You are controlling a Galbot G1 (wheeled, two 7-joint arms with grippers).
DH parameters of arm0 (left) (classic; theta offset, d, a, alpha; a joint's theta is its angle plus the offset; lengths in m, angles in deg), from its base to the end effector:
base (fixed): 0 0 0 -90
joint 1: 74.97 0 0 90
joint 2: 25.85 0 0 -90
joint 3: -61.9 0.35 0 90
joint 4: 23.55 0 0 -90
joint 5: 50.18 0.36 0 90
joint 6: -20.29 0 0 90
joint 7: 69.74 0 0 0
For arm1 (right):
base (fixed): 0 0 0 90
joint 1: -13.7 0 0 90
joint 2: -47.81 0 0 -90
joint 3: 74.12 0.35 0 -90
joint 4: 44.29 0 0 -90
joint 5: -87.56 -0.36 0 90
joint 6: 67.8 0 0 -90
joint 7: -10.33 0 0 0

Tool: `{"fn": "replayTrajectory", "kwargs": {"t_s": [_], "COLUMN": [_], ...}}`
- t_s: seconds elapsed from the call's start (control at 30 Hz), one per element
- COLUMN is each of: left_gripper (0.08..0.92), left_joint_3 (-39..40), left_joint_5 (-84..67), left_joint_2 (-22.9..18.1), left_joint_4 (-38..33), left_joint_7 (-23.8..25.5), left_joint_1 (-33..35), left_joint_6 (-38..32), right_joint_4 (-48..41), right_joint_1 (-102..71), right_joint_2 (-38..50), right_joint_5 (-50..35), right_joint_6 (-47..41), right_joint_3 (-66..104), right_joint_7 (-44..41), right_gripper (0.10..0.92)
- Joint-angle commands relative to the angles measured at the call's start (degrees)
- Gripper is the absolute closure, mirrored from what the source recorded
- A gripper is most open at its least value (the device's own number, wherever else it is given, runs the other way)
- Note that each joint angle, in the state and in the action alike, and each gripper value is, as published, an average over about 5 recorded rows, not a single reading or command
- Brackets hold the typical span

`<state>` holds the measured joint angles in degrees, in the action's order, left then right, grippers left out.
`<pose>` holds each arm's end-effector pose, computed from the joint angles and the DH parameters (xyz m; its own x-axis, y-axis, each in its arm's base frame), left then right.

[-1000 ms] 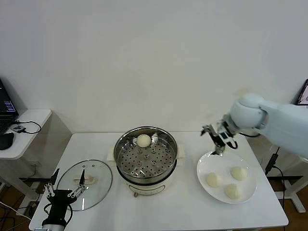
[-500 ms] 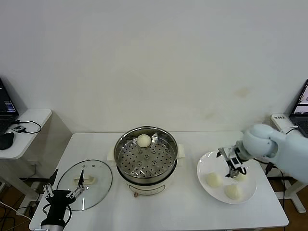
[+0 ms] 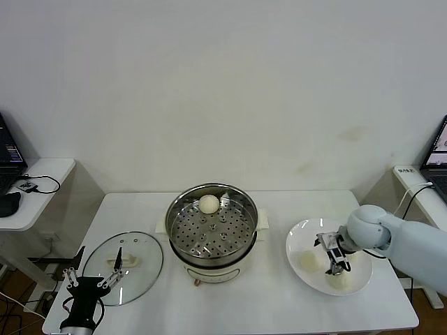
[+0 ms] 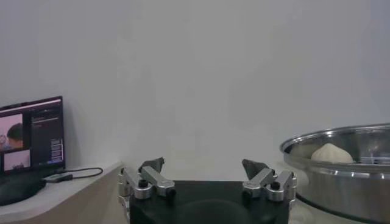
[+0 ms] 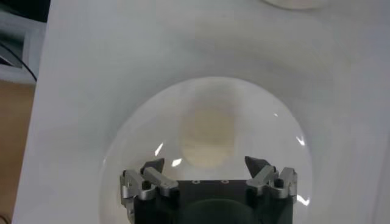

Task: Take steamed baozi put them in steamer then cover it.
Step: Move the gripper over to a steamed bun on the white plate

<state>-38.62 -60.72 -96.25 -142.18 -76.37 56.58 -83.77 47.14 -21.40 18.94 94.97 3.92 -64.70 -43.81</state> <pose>0.1344 0.1139 -0.3167 -0.9962 -0.0552 -0.0673 -0.0670 0.9797 0.1889 0.4229 -0.1272 -0.2253 -0.2079 -0.0910 0.9739 -0.9580 -0.1823 -0.2215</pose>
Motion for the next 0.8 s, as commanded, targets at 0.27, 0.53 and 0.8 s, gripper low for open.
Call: {"fn": "replayTrajectory", "kwargs": {"t_s": [0.27,0.53,0.8], "left_gripper": [0.177,0.177,0.177], "left_joint_3": [0.2,0.2,0.2], "left_joint_5": [0.2,0.2,0.2], "left_joint_2": [-0.1,-0.2,-0.3], "left_joint_4": [0.5,0.5,0.4], "left_joint_7": [0.0,0.0,-0.1], "left_joint_1": [-0.3,-0.3,-0.3], "left_joint_6": [0.0,0.0,0.0], "right_joint_4": [-5.3,-5.5,-5.4], "right_joint_1": [-5.1,-4.9,-4.1], "right_joint_2": [-3.9,-4.8,-4.8], "right_joint_5": [1.0,0.6,-0.2], "right_joint_6": [0.4,-0.1,-0.8], "right_joint_3": [4.0,4.2,4.0], "right_joint_7": [1.7,1.9,1.0], "right_gripper": [0.218,0.306,0.402]}}
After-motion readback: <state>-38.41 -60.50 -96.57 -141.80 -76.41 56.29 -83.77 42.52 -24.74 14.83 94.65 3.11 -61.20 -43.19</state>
